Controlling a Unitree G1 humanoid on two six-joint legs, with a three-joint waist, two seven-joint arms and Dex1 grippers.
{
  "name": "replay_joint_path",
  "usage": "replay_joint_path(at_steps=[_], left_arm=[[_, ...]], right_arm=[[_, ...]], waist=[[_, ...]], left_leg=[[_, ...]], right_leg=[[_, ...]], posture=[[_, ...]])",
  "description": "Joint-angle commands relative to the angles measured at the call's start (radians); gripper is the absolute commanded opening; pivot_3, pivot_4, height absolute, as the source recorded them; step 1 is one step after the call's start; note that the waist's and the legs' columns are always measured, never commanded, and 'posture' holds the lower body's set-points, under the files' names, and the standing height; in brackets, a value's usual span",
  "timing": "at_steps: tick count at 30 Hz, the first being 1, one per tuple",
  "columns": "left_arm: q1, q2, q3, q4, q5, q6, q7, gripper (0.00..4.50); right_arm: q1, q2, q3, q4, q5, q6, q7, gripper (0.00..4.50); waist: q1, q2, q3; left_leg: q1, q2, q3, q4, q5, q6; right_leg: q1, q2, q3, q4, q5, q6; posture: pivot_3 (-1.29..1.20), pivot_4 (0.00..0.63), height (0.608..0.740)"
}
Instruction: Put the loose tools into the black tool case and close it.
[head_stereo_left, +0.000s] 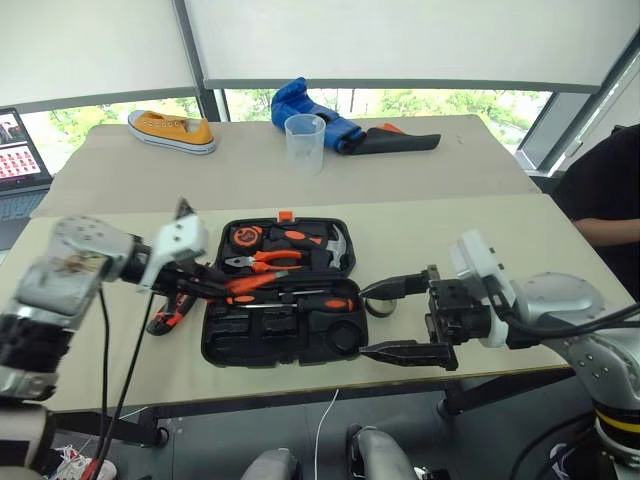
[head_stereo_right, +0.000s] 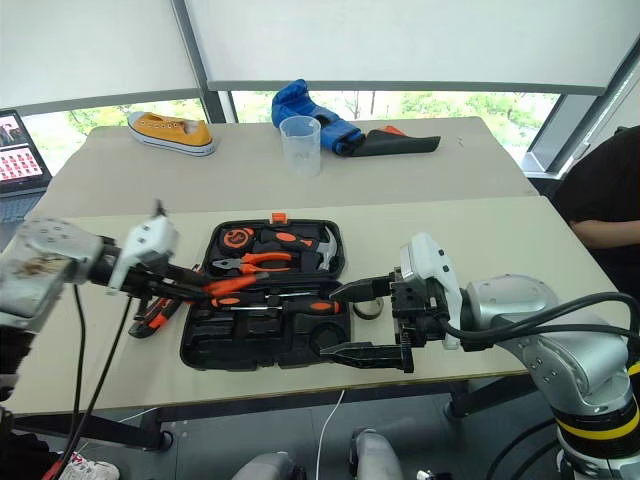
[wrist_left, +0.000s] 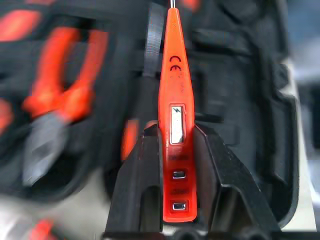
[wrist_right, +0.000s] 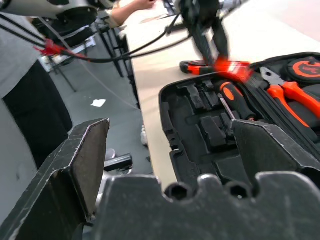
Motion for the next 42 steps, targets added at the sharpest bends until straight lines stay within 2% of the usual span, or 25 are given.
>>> replay_joint_path(at_steps=[1, 8, 17, 19, 20, 28, 33, 37, 38, 42], left_arm=[[-0.055, -0.020, -0.049, 0.063, 0.068, -0.070, -0.064, 0.42], [-0.076, -0.058, -0.079, 0.148, 0.137, -0.147, -0.092, 0.42], [-0.094, -0.122, -0.083, 0.204, 0.187, -0.148, -0.079, 0.42], [-0.091, -0.121, -0.079, 0.204, 0.192, -0.145, -0.077, 1.42], [-0.087, -0.118, -0.074, 0.198, 0.186, -0.142, -0.082, 1.66], [-0.109, -0.070, -0.023, 0.166, 0.048, -0.008, -0.099, 4.45], [-0.091, -0.049, -0.006, 0.157, 0.043, -0.040, -0.099, 4.45], [-0.086, -0.104, 0.056, 0.171, 0.002, -0.066, -0.073, 3.40], [-0.083, -0.121, 0.068, 0.191, 0.003, -0.088, -0.055, 2.92], [-0.046, -0.137, 0.085, 0.227, 0.027, -0.132, -0.027, 1.45]], right_arm=[[0.026, -0.015, -0.044, -0.062, 0.024, -0.004, -0.049, 4.50], [0.055, -0.042, -0.032, -0.083, -0.005, -0.023, -0.083, 4.50], [0.046, -0.039, -0.021, -0.087, 0.002, -0.023, -0.106, 4.50], [0.045, -0.035, -0.014, -0.091, 0.007, -0.021, -0.108, 4.50], [0.046, -0.034, -0.013, -0.093, 0.011, -0.021, -0.107, 4.50], [0.052, -0.029, -0.001, -0.089, 0.009, -0.030, -0.105, 4.50], [0.051, -0.027, 0.002, -0.082, 0.006, -0.039, -0.099, 4.50], [0.047, -0.026, 0.007, -0.073, -0.001, -0.047, -0.093, 4.50], [0.047, -0.026, 0.009, -0.071, -0.003, -0.048, -0.092, 4.50], [0.045, -0.027, 0.011, -0.068, -0.010, -0.052, -0.091, 4.50]], waist=[[0.000, 0.000, 0.000], [0.008, 0.000, 0.000], [0.022, 0.000, 0.000], [0.020, 0.000, 0.000], [0.020, 0.000, 0.000], [0.019, -0.001, 0.000], [0.019, -0.001, 0.000], [0.020, -0.001, 0.000], [0.021, -0.001, 0.000], [0.017, -0.001, 0.000]], left_leg=[[0.000, 0.000, 0.000, 0.000, 0.000, 0.001], [-0.001, 0.000, 0.000, 0.004, -0.002, 0.004], [-0.002, 0.000, 0.000, 0.010, -0.003, 0.006], [-0.002, 0.000, 0.000, 0.011, -0.004, 0.007], [-0.002, 0.000, 0.000, 0.011, -0.004, 0.007], [-0.003, 0.000, 0.000, 0.013, -0.004, 0.007], [-0.003, 0.000, 0.000, 0.013, -0.004, 0.007], [-0.003, 0.000, 0.000, 0.013, -0.004, 0.007], [-0.003, 0.000, 0.000, 0.013, -0.004, 0.007], [-0.003, 0.000, 0.000, 0.013, -0.004, 0.007]], right_leg=[[0.000, 0.000, 0.000, 0.000, 0.000, 0.000], [0.000, 0.000, 0.000, 0.001, 0.000, 0.000], [0.001, 0.000, 0.000, 0.001, 0.000, 0.001], [0.001, 0.000, 0.001, 0.002, 0.000, 0.001], [0.001, 0.000, 0.001, 0.002, 0.000, 0.001], [0.001, 0.000, 0.001, 0.002, 0.000, 0.002], [0.001, 0.001, 0.000, 0.002, 0.000, 0.002], [0.001, 0.001, 0.000, 0.002, 0.000, 0.002], [0.001, 0.000, 0.000, 0.002, 0.000, 0.002], [0.001, 0.000, 0.001, 0.001, 0.001, 0.002]], posture=[[0.00, 0.150, 0.724], [0.00, 0.150, 0.724], [0.00, 0.150, 0.724], [0.00, 0.150, 0.724], [0.00, 0.150, 0.724], [0.00, 0.150, 0.724], [0.00, 0.150, 0.724], [0.00, 0.150, 0.724], [0.00, 0.150, 0.724], [0.00, 0.150, 0.724]])
